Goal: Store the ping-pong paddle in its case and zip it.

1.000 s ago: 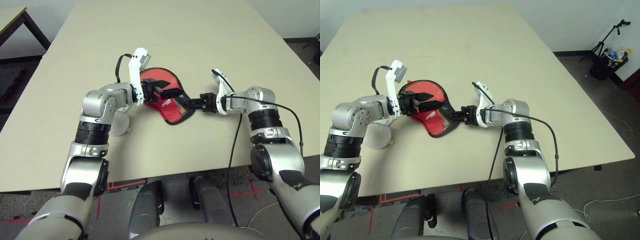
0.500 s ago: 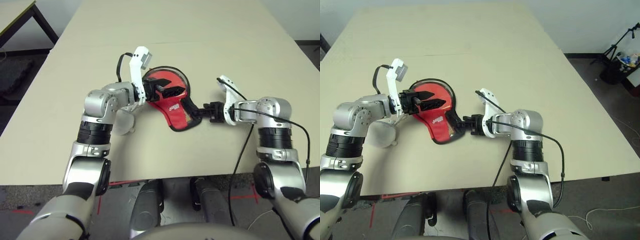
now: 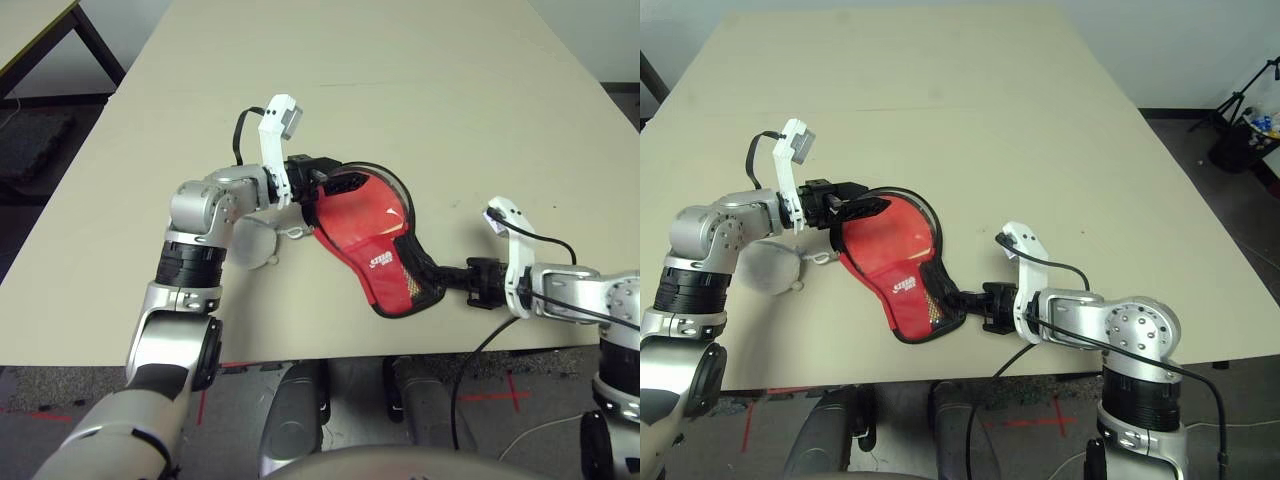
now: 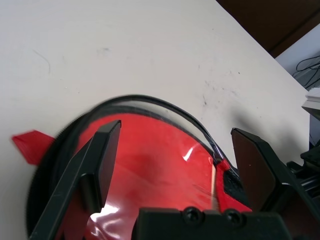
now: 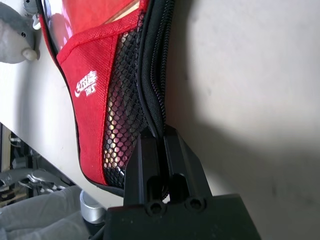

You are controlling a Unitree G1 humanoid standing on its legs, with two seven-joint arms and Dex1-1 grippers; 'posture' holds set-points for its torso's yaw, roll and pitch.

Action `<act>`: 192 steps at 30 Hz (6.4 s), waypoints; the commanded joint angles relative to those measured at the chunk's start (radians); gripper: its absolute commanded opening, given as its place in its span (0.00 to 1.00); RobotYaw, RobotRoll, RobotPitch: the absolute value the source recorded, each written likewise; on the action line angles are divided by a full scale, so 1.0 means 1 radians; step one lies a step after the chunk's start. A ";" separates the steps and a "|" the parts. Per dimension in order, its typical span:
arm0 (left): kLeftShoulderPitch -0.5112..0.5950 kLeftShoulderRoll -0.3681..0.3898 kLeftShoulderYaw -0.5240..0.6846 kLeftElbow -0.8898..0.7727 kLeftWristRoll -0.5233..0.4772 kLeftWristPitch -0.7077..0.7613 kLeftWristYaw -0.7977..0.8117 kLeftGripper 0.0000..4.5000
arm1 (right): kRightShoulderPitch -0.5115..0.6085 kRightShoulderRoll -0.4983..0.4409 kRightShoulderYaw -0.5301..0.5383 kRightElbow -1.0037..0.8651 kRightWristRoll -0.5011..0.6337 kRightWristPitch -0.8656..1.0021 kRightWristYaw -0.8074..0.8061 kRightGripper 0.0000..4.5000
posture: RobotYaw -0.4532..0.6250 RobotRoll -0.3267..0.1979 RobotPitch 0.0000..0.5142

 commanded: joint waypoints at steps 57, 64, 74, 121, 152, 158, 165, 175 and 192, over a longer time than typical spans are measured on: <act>-0.125 0.410 -0.102 0.002 0.055 0.111 -0.292 1.00 | -0.561 -0.142 0.743 0.025 -0.770 -0.311 0.677 1.00 | 0.38 0.62 0.32; -0.084 0.582 -0.152 -0.094 0.065 0.131 -0.414 1.00 | -0.550 -0.136 0.831 0.041 -0.911 -0.309 0.804 1.00 | 0.41 0.62 0.31; 0.010 0.698 -0.209 -0.117 0.146 -0.047 -0.547 1.00 | -0.530 -0.128 0.840 0.017 -1.022 -0.298 0.883 1.00 | 0.41 0.62 0.31; -0.241 0.320 -0.298 0.662 0.643 -0.720 -0.179 0.08 | -0.530 -0.039 0.803 0.084 -1.174 -0.291 0.981 1.00 | 0.40 0.62 0.35; -0.608 -0.302 -0.227 1.156 0.778 -0.957 0.390 0.07 | -0.543 0.049 0.850 0.130 -1.218 -0.305 1.018 1.00 | 0.36 0.62 0.45; -0.587 -0.355 -0.223 1.146 0.780 -0.969 0.342 0.07 | -0.540 0.049 0.841 0.143 -1.231 -0.309 1.023 1.00 | 0.36 0.62 0.44; -0.559 -0.358 -0.219 1.134 0.772 -0.972 0.266 0.07 | -0.542 0.052 0.839 0.162 -1.242 -0.327 1.029 1.00 | 0.37 0.62 0.42; -0.552 -0.356 -0.169 1.110 0.717 -0.943 0.111 0.23 | -0.565 0.077 0.838 0.233 -1.278 -0.382 1.049 1.00 | 0.41 0.62 0.36; -0.580 -0.266 -0.109 1.060 0.644 -0.888 0.036 0.99 | -0.584 0.103 0.825 0.306 -1.326 -0.433 1.079 1.00 | 0.43 0.62 0.33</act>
